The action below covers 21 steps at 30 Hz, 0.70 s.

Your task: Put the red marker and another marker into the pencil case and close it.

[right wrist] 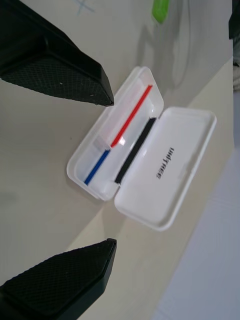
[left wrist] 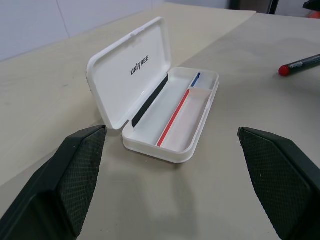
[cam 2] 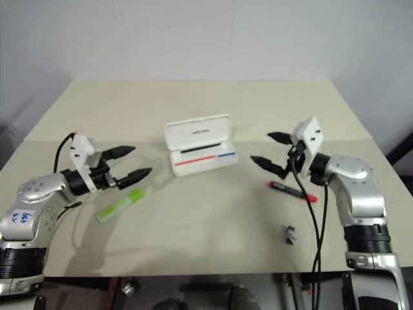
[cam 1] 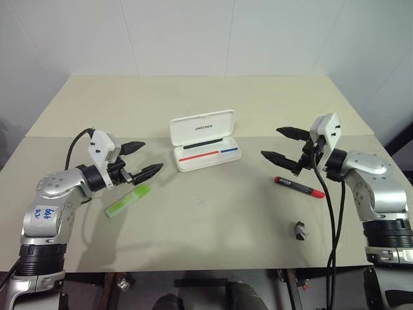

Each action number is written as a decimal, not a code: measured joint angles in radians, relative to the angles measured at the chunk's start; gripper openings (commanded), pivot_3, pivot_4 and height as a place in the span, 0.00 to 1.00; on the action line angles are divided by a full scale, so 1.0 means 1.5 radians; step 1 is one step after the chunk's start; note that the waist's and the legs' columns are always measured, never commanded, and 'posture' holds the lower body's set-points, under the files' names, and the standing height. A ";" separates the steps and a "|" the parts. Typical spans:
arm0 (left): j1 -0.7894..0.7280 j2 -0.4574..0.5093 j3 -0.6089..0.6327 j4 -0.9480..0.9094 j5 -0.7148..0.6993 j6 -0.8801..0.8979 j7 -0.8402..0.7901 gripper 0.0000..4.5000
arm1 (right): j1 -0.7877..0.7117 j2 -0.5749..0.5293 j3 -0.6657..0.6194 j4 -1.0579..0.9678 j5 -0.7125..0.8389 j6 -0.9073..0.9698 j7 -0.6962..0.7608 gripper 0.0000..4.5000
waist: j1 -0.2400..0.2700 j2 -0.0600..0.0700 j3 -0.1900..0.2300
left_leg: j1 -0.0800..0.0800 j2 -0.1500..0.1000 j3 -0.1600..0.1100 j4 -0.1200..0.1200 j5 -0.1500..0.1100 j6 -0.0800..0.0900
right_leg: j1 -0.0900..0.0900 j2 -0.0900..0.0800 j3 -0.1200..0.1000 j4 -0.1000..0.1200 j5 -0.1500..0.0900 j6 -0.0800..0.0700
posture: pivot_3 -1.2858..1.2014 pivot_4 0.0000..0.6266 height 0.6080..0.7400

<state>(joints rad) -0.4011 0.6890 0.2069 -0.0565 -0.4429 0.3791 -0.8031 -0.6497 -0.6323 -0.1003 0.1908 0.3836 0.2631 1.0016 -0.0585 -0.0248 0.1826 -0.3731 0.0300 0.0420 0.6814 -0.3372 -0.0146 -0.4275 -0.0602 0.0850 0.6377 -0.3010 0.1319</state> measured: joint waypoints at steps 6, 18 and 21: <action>0.009 0.014 0.006 -0.006 0.000 0.007 0.003 0.99 | -0.060 0.020 0.013 0.045 -0.003 -0.019 0.025 1.00 | 0.001 0.000 0.000 | 0.000 0.000 -0.001 0.000 0.000 0.000 | 0.000 0.000 0.000 0.001 0.000 0.000 | 0.52 0.24 1.00; 0.022 0.045 0.011 -0.036 -0.005 0.038 -0.014 0.99 | -0.082 0.024 0.055 0.059 -0.006 0.000 0.091 1.00 | 0.002 0.000 0.000 | -0.001 0.000 -0.001 0.000 0.000 0.000 | 0.000 -0.001 -0.001 0.000 0.000 0.000 | 0.52 0.24 1.00; 0.007 0.047 0.004 -0.033 -0.005 0.041 -0.026 0.95 | -0.083 0.029 0.061 0.059 -0.006 0.000 0.097 1.00 | 0.002 0.000 0.000 | -0.001 0.000 -0.001 0.000 0.000 0.000 | 0.000 0.000 -0.001 0.000 0.000 0.000 | 0.52 0.24 1.00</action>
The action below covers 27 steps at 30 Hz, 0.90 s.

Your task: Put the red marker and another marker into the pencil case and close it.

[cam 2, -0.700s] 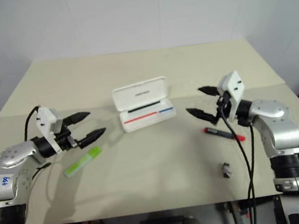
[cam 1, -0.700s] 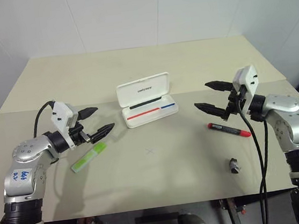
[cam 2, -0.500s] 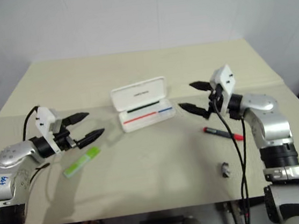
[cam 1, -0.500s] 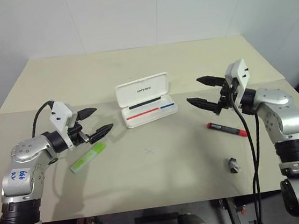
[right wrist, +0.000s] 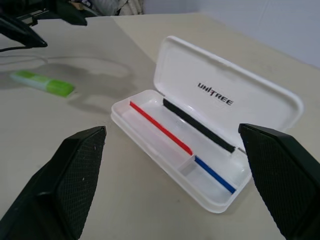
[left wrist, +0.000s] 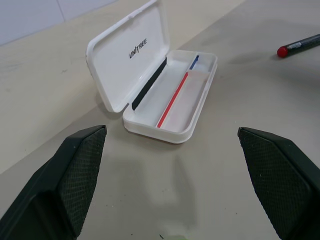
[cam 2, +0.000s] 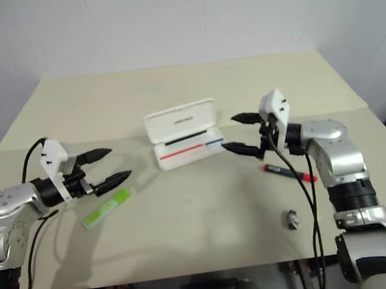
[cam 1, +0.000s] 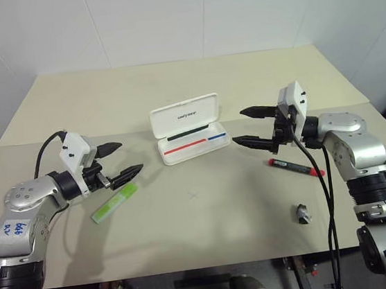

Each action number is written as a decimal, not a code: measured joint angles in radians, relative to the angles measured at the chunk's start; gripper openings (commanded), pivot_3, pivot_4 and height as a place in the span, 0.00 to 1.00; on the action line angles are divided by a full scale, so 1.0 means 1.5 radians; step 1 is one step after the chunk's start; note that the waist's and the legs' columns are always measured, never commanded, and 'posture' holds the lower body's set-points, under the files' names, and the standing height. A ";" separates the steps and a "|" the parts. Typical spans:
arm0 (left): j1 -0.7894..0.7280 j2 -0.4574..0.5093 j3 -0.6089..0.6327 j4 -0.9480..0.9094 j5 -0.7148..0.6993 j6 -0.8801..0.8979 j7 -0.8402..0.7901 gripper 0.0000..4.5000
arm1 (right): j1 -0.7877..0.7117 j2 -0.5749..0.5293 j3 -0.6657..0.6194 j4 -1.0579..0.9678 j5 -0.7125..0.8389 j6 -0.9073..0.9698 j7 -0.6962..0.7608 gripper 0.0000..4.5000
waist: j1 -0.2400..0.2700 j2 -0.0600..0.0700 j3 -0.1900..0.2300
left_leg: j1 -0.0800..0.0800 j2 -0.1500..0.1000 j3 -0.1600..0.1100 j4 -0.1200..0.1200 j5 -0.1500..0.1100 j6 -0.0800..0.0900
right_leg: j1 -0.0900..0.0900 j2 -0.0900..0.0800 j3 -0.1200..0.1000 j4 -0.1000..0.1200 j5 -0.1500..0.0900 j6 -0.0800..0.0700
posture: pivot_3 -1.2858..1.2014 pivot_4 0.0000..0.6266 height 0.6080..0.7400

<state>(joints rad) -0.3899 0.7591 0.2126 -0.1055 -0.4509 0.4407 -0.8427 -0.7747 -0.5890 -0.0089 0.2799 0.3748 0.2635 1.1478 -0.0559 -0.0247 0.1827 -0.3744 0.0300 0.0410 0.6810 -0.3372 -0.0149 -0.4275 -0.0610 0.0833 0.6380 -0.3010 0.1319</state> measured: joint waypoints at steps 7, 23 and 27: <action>-0.077 0.000 -0.077 0.029 0.032 0.007 -0.017 0.72 | 0.019 0.029 0.000 -0.030 0.006 0.004 -0.018 1.00 | 0.003 0.000 0.000 | 0.000 0.000 0.000 0.000 0.000 -0.001 | 0.000 0.000 0.000 0.000 0.000 0.000 | 0.52 0.24 1.00; -0.321 -0.051 -0.296 0.296 0.206 -0.073 -0.171 0.72 | 0.083 0.042 0.000 -0.120 0.024 0.036 -0.049 1.00 | 0.002 0.000 0.000 | -0.001 -0.002 0.000 0.001 0.002 -0.003 | 0.000 0.002 0.000 0.000 0.000 0.000 | 0.52 0.24 1.00; -0.362 -0.074 -0.322 0.352 0.244 -0.083 -0.191 0.72 | 0.092 0.036 -0.001 -0.146 0.031 0.048 -0.054 1.00 | 0.003 0.000 0.000 | -0.001 -0.002 0.000 0.001 0.001 -0.002 | 0.000 0.002 0.000 0.000 0.000 0.000 | 0.52 0.24 1.00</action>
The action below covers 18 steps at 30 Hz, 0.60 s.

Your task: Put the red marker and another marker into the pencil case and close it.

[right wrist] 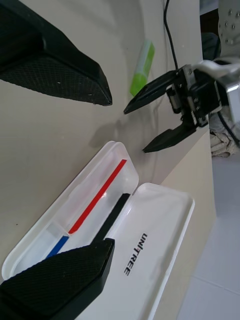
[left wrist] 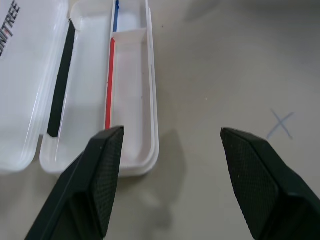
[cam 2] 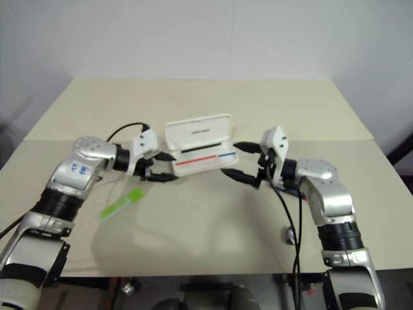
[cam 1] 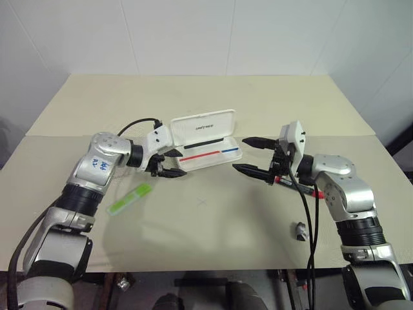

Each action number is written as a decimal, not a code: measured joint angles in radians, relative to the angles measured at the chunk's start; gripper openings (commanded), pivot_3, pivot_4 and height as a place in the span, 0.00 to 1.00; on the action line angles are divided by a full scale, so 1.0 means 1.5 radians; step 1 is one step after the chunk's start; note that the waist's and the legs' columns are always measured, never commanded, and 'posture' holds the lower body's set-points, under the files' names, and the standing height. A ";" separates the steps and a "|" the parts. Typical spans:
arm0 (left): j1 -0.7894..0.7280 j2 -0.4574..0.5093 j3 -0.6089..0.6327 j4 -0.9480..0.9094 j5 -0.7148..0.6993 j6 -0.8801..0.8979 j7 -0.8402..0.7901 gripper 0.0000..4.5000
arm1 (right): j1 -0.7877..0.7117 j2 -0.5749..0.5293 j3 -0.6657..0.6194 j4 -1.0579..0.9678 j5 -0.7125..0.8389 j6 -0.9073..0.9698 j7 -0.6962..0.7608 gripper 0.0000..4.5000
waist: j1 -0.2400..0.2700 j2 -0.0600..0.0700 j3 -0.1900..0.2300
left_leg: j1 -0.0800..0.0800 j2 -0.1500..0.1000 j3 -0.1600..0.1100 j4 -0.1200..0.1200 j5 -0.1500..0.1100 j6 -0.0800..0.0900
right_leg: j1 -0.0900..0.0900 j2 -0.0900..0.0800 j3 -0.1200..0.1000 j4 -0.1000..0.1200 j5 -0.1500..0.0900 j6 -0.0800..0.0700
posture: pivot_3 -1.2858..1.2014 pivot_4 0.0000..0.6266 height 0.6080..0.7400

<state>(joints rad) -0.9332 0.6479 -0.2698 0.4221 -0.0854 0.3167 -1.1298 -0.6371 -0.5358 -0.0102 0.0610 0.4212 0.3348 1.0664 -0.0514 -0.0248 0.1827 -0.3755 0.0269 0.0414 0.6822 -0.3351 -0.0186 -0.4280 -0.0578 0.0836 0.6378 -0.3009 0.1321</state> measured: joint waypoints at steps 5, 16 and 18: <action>-0.003 -0.007 -0.004 0.018 0.016 -0.007 -0.012 0.72 | 0.003 -0.003 0.000 -0.006 0.004 0.010 -0.004 1.00 | -0.001 0.000 0.000 | 0.000 0.001 0.000 0.000 0.000 0.000 | 0.000 0.000 0.000 0.000 0.000 0.000 | 0.52 0.24 1.00; -0.083 -0.113 -0.057 0.174 0.114 -0.039 0.011 0.72 | 0.013 -0.056 -0.010 -0.015 0.023 0.025 0.021 1.00 | 0.015 0.000 0.000 | -0.001 -0.001 0.000 0.001 0.000 0.001 | 0.000 0.000 0.000 0.000 0.000 0.001 | 0.52 0.24 1.00; -0.092 -0.123 -0.060 0.193 0.124 -0.049 0.016 0.72 | 0.013 -0.056 -0.012 -0.017 0.026 0.026 0.020 1.00 | 0.015 0.000 0.000 | -0.001 -0.001 0.000 0.001 0.000 0.001 | 0.000 0.000 0.000 0.000 0.000 0.001 | 0.52 0.24 1.00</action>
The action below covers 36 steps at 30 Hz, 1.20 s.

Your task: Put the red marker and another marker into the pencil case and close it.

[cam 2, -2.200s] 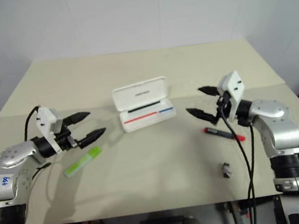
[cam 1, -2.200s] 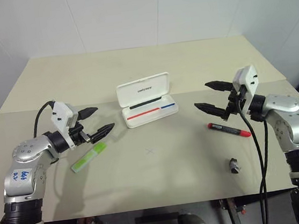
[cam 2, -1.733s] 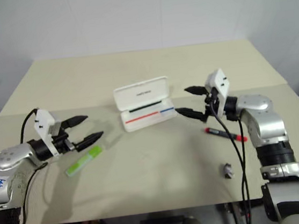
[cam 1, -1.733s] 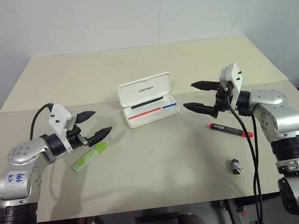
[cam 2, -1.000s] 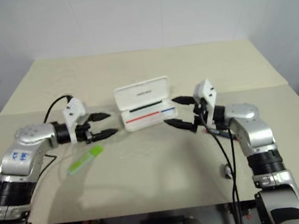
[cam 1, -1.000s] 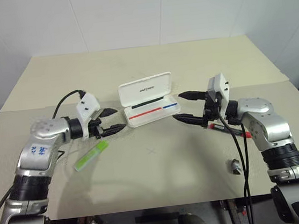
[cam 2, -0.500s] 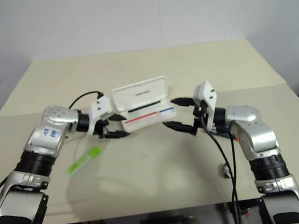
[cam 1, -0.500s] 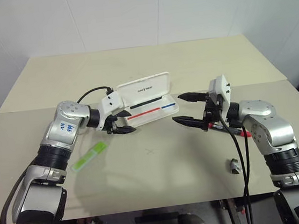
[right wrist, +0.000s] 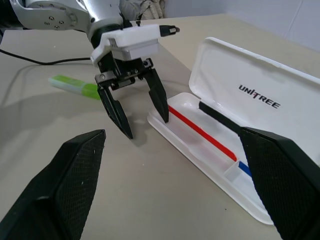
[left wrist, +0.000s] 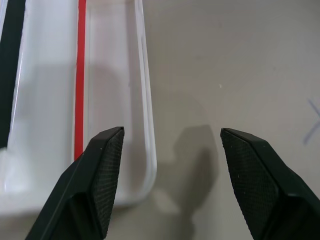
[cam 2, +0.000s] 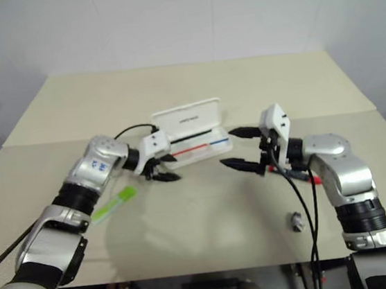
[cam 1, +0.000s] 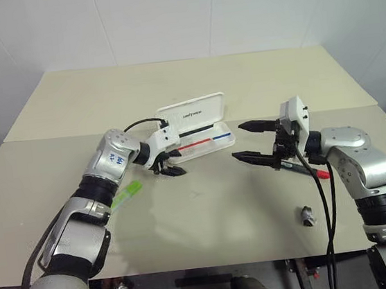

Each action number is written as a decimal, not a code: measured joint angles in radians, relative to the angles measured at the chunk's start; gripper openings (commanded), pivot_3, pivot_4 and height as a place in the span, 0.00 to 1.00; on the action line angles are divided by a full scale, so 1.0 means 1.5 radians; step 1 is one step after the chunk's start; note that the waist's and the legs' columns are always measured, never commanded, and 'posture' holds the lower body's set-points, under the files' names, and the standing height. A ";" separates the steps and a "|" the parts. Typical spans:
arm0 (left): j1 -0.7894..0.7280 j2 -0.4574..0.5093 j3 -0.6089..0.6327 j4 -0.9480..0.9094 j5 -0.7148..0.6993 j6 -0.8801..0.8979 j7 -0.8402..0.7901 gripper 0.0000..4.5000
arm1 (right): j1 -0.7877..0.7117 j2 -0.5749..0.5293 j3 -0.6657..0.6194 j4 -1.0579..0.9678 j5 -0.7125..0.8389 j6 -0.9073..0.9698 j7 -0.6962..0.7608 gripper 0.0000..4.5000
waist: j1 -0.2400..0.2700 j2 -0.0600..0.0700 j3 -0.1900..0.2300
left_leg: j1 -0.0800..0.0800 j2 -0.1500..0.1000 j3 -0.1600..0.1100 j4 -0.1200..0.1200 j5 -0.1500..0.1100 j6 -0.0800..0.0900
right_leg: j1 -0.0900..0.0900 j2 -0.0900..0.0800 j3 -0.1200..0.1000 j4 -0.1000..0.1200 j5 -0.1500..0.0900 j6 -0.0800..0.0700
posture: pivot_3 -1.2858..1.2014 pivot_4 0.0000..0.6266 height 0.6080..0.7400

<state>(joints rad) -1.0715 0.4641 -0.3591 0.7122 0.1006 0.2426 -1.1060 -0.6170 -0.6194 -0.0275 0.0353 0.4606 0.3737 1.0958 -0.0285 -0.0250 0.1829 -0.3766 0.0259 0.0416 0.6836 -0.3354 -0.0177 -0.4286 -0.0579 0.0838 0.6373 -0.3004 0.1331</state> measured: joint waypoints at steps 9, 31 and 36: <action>-0.039 -0.024 -0.004 0.083 0.042 -0.027 0.024 0.60 | 0.002 0.002 -0.001 -0.030 0.012 0.012 -0.015 1.00 | 0.001 0.000 0.000 | 0.000 0.000 0.000 0.000 0.000 0.000 | 0.000 0.000 0.000 0.000 0.000 0.000 | 0.52 0.24 1.00; -0.032 -0.019 0.001 0.065 0.061 -0.066 -0.014 0.00 | -0.003 -0.025 -0.014 -0.045 0.025 0.028 -0.016 1.00 | 0.002 0.000 0.000 | 0.001 -0.001 0.000 0.000 0.000 0.002 | 0.000 0.000 0.000 0.002 0.000 0.000 | 0.52 0.24 1.00; 0.040 0.027 0.001 -0.101 0.054 -0.042 -0.072 0.00 | 0.013 -0.059 -0.018 -0.039 0.024 0.027 0.004 1.00 | 0.001 0.000 0.000 | 0.000 0.002 0.000 0.000 0.000 0.000 | 0.000 0.000 0.000 0.000 0.000 0.000 | 0.52 0.24 1.00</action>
<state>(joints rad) -1.0110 0.5039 -0.3581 0.5599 0.1810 0.1798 -1.2139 -0.5977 -0.7074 -0.0552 -0.0239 0.4965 0.4149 1.1012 -0.0267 -0.0251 0.1829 -0.3769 0.0285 0.0413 0.6830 -0.3348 -0.0172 -0.4287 -0.0586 0.0842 0.6373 -0.3002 0.1333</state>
